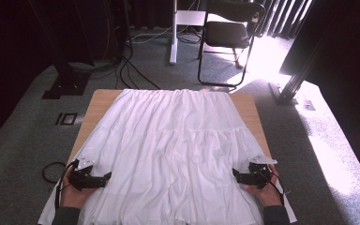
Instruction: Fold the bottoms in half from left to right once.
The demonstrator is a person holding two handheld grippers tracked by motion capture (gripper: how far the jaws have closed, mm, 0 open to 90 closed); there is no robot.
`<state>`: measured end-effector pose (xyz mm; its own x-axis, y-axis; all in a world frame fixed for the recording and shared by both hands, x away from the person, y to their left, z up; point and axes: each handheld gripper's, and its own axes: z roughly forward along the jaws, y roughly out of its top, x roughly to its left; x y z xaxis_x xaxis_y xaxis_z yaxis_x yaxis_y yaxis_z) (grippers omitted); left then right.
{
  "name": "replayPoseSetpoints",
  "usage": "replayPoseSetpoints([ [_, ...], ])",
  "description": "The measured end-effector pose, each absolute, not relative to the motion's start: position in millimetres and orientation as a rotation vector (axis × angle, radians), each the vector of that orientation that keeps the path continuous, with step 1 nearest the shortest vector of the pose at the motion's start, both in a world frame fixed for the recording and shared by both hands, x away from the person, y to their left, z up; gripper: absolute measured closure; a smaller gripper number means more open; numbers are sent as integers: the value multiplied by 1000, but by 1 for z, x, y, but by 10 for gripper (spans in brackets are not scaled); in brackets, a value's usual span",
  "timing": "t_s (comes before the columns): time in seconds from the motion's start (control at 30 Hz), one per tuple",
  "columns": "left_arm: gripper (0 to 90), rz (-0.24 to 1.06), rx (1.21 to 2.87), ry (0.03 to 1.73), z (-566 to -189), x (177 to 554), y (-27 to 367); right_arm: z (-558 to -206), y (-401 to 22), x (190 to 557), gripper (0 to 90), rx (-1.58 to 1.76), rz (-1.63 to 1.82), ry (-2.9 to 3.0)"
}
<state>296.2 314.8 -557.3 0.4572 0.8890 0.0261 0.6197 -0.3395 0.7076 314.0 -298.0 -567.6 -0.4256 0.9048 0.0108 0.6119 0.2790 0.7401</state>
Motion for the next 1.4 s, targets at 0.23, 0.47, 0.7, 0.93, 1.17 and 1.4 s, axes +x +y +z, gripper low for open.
replayPoseSetpoints([
  [0.23, 229, 585, 2029, 1276, -556, 293, 319, -568, -298, 314, 116, 1366, 956, 2140],
  [0.47, 333, 649, 1994, 1321, -541, 283, 325, -568, -298, 314, 117, 1367, 956, 2140],
  [0.7, 181, 809, 2002, 1422, -533, 264, 357, -568, -298, 313, 120, 1367, 956, 2138],
  [0.93, 144, 727, 1901, 1524, -548, 256, 385, -568, -298, 313, 121, 1371, 956, 2134],
  [1.17, 119, 652, 1933, 1502, -556, 262, 385, -568, -298, 313, 122, 1372, 955, 2134],
  [1.4, 708, 629, 1938, 1511, -547, 262, 390, -568, -298, 313, 123, 1372, 956, 2132],
])
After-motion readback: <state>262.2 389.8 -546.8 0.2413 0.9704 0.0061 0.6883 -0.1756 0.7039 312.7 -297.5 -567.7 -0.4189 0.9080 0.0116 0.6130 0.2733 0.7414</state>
